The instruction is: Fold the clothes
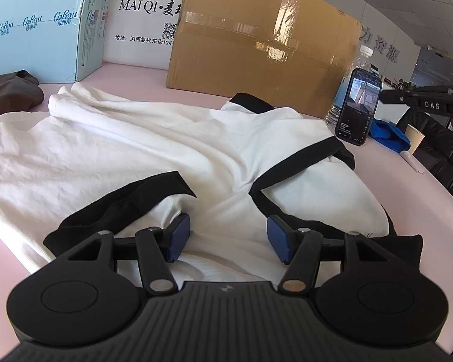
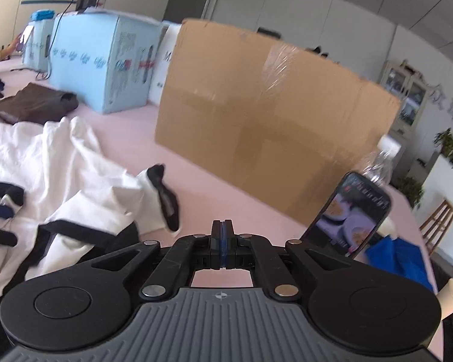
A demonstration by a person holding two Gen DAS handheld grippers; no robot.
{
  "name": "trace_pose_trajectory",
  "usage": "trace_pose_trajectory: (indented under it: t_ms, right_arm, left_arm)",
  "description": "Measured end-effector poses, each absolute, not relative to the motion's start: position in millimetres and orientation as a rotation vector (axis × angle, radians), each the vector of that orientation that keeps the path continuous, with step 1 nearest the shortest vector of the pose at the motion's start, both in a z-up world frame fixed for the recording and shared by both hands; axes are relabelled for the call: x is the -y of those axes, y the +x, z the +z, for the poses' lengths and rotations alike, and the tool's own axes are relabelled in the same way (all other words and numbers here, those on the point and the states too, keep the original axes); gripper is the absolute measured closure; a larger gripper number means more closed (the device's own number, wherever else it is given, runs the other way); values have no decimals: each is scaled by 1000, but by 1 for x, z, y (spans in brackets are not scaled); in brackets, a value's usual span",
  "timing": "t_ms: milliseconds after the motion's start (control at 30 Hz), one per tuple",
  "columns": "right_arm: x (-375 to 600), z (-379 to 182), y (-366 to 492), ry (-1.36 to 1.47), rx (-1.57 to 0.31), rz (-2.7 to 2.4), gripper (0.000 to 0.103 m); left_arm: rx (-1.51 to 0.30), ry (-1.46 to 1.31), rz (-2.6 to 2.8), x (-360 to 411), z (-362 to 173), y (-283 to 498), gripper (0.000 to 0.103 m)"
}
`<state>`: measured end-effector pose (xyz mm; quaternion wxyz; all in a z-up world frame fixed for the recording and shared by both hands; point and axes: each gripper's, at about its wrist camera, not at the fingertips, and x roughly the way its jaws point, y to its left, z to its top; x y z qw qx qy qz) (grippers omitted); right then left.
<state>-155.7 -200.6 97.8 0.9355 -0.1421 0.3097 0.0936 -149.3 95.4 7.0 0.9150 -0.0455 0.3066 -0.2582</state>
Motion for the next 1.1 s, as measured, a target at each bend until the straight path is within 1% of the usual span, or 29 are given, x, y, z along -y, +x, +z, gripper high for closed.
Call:
trace_pose_trajectory:
  t_ms: [67, 100, 167, 200, 233, 300, 367, 567, 767, 800, 833, 900, 933, 967, 1100]
  right_arm:
    - [200, 85, -152, -225, -718, 254, 101]
    - [199, 75, -152, -210, -738, 280, 99]
    - [198, 66, -153, -213, -749, 293, 88]
    - [198, 60, -153, -203, -761, 305, 76]
    - [200, 53, -152, -178, -770, 319, 70]
    - [201, 46, -152, -150, -757, 334, 68]
    - [200, 41, -155, -151, -707, 329, 64]
    - [194, 28, -144, -119, -619, 366, 64]
    - [187, 15, -127, -146, -595, 409, 65]
    - [187, 15, -126, -140, -595, 411, 69]
    - [187, 16, -124, -128, -596, 414, 78]
    - [187, 17, -123, -120, -598, 418, 83]
    - [187, 17, -124, -120, -593, 418, 89]
    - [187, 18, -123, -122, -589, 418, 92]
    - [187, 22, -124, -130, -588, 410, 94]
  left_arm:
    - [-630, -96, -536, -96, 7, -150, 49]
    - [-629, -97, -537, -97, 7, -150, 49]
    - [-626, -96, -539, -97, 7, -151, 49]
    - [-625, -94, -540, -97, 7, -151, 49]
    - [-624, -94, -541, -97, 7, -152, 49]
    - [-622, -95, -541, -98, 7, -152, 49]
    - [-621, -93, -541, -97, 7, -152, 49]
    - [-612, -70, -535, -95, 7, -154, 49]
    - [-608, -64, -533, -95, 6, -154, 49]
    - [-608, -64, -532, -95, 6, -153, 49]
    - [-608, -61, -531, -94, 6, -153, 49]
    - [-604, -40, -525, -91, 6, -155, 48]
    - [-603, -29, -521, -89, 6, -155, 48]
    - [-601, -19, -518, -87, 6, -156, 48]
    - [-600, -13, -516, -86, 6, -156, 48]
